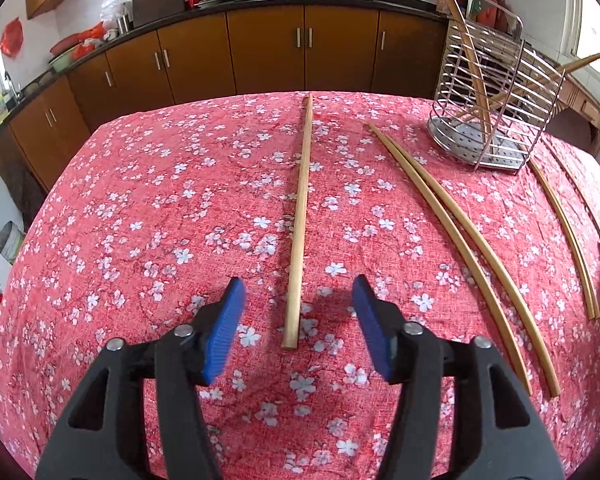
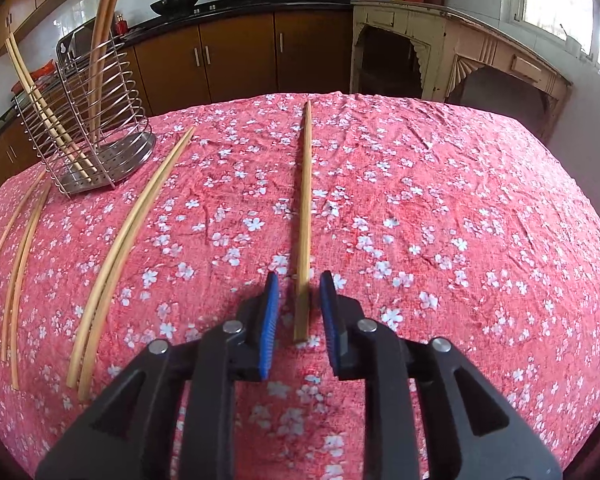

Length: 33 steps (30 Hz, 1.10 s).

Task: Organize utensils
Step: 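Close the right tool on a chopstick while the left tool approaches another chopstick, then close both tools on wooden chopsticks lying on the cloth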

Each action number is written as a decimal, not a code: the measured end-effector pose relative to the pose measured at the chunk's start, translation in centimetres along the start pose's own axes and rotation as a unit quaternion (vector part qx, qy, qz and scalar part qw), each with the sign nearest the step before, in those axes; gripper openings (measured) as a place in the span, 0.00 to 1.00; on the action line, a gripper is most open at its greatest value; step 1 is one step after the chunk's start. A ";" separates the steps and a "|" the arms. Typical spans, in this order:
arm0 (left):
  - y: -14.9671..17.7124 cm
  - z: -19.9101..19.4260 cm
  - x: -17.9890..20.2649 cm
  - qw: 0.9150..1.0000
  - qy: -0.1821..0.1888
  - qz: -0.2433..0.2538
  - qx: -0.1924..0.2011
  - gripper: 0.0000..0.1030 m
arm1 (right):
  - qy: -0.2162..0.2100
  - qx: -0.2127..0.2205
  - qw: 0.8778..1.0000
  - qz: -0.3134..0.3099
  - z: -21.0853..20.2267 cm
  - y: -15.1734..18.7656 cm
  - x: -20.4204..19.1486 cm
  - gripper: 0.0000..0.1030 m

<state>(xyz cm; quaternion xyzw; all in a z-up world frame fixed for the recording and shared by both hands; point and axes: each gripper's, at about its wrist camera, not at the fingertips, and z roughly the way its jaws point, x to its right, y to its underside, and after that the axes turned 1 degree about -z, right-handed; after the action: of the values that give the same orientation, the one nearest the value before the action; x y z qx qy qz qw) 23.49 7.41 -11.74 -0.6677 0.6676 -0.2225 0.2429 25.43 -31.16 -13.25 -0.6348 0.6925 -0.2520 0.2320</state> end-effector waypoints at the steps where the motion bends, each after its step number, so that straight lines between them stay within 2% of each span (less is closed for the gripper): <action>1: 0.0 0.0 0.0 1.000 0.000 0.000 0.000 0.56 | 0.000 0.000 1.000 0.000 0.0 0.0 0.0 0.22; 23: -0.1 0.0 -0.2 1.000 0.005 -0.006 0.000 0.55 | -0.001 -0.001 1.000 0.001 0.0 -0.1 -0.1 0.22; 25: 0.0 0.0 -0.2 1.000 0.004 -0.007 0.001 0.50 | -0.004 -0.001 1.000 0.000 -0.1 0.1 -0.2 0.18; 27: 0.2 -0.4 -0.2 1.000 0.008 -0.001 0.004 0.33 | -0.008 -0.001 1.000 -0.002 -0.2 0.3 -0.3 0.12; 30: 0.7 -0.8 0.0 1.000 0.013 0.004 0.005 0.16 | -0.013 -0.001 1.000 0.003 -0.4 0.6 -0.2 0.09; 33: 0.9 -1.1 -0.1 1.000 0.015 0.000 0.005 0.10 | -0.013 -0.001 1.000 0.006 -0.7 0.9 -0.1 0.09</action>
<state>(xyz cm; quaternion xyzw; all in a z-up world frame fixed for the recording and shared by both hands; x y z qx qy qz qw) 22.09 7.50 -11.50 -0.6628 0.6704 -0.2358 0.2360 24.29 -30.91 -13.35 -0.6341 0.6938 -0.2414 0.2415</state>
